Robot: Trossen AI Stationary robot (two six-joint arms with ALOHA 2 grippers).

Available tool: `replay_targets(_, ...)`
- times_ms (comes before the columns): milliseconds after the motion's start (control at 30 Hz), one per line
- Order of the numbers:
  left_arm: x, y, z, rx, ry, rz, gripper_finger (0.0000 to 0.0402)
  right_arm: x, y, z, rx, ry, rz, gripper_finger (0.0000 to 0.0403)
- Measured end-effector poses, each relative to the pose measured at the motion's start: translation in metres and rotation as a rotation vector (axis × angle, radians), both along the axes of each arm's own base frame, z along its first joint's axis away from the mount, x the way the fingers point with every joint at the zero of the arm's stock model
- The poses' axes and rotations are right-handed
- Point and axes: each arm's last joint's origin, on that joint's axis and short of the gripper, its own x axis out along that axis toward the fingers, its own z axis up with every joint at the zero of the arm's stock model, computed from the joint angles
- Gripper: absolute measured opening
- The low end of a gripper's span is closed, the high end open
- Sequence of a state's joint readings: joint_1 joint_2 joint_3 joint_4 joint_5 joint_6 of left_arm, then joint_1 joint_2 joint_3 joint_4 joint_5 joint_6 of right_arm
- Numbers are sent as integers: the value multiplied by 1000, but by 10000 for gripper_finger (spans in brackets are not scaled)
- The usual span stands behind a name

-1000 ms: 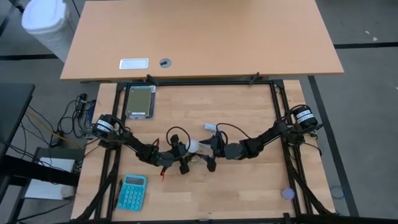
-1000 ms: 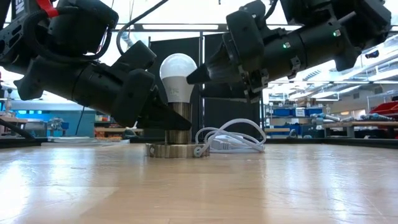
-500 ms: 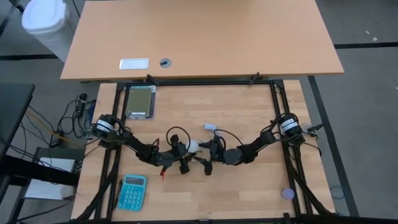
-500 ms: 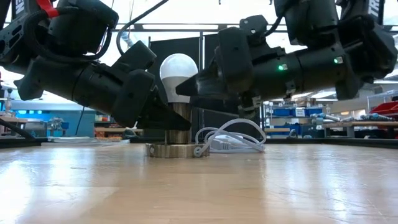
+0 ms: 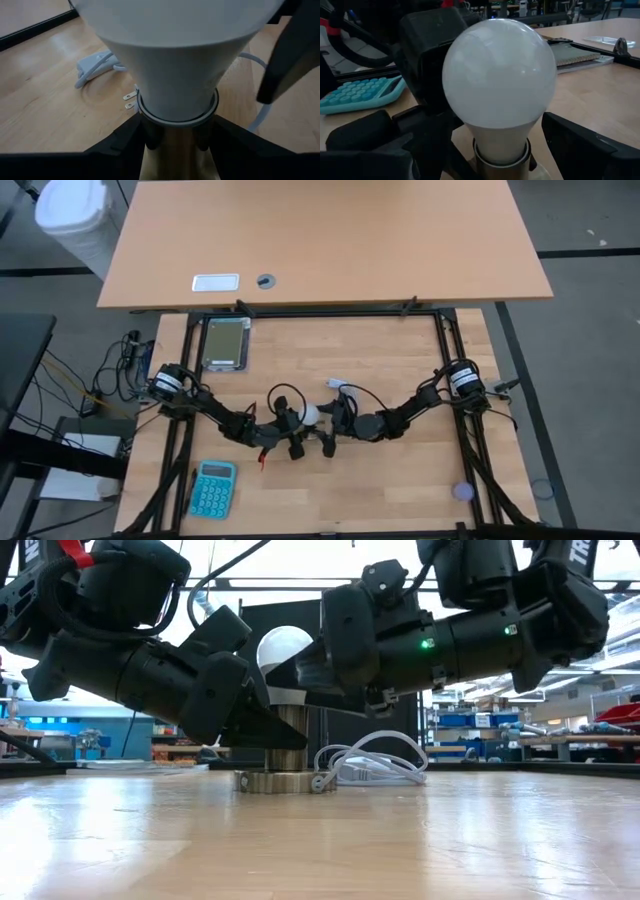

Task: Screw lightbulb
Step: Remove the lightbulb from the lamp

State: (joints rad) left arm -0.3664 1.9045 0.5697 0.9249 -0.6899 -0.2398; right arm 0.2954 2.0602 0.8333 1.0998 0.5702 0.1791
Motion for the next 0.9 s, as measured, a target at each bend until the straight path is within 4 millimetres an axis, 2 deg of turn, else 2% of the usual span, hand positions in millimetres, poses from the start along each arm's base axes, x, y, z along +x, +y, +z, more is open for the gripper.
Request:
replay_targets(567,0,0,0,0,0,0,193,1,-5,0,-15,3,-5,304)
replay_targets(667,0,0,0,0,0,0,193,2,-7,0,-12,5,11,284)
replay_targets(900,0,0,0,-1,0,0,193,3,-8,0,-11,8,40,201)
